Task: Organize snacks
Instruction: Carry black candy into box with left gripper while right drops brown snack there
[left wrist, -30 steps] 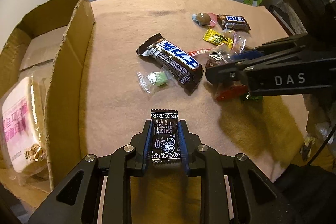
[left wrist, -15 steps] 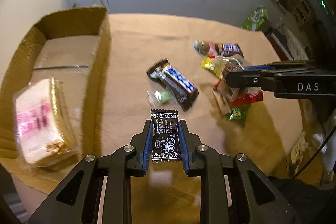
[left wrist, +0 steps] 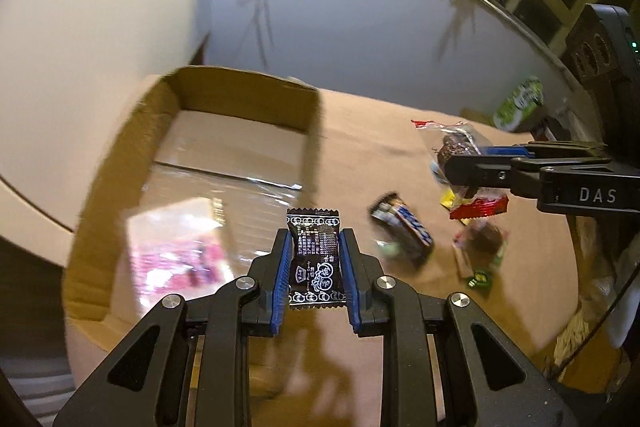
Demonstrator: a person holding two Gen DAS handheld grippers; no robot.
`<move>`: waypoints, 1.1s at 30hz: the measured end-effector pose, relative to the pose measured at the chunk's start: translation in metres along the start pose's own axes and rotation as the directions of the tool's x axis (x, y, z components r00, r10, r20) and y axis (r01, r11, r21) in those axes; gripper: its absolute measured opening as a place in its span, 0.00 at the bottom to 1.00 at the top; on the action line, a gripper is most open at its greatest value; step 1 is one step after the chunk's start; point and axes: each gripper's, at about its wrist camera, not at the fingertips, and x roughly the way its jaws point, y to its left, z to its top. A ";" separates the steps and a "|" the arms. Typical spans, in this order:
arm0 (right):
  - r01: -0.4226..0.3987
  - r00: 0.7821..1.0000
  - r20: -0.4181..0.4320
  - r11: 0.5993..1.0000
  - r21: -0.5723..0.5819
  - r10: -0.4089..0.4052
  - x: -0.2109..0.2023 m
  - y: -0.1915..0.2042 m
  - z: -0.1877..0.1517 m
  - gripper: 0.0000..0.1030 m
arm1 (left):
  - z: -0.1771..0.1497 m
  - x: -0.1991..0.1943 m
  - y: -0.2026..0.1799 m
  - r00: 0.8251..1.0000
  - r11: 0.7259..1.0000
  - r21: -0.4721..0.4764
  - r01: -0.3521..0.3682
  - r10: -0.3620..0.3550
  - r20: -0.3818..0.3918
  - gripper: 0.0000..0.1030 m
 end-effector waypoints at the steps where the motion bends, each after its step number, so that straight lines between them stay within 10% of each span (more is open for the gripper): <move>1: -0.004 1.000 0.002 1.000 -0.013 0.004 0.002 0.005 0.006 0.37 | 0.002 -0.002 0.006 1.000 1.000 -0.011 -0.010 0.010 0.005 0.22; 33: -0.044 0.997 -0.069 0.984 -0.173 0.033 0.077 0.076 0.070 0.42 | 0.017 0.004 0.068 0.991 0.986 -0.105 -0.130 0.131 0.006 0.22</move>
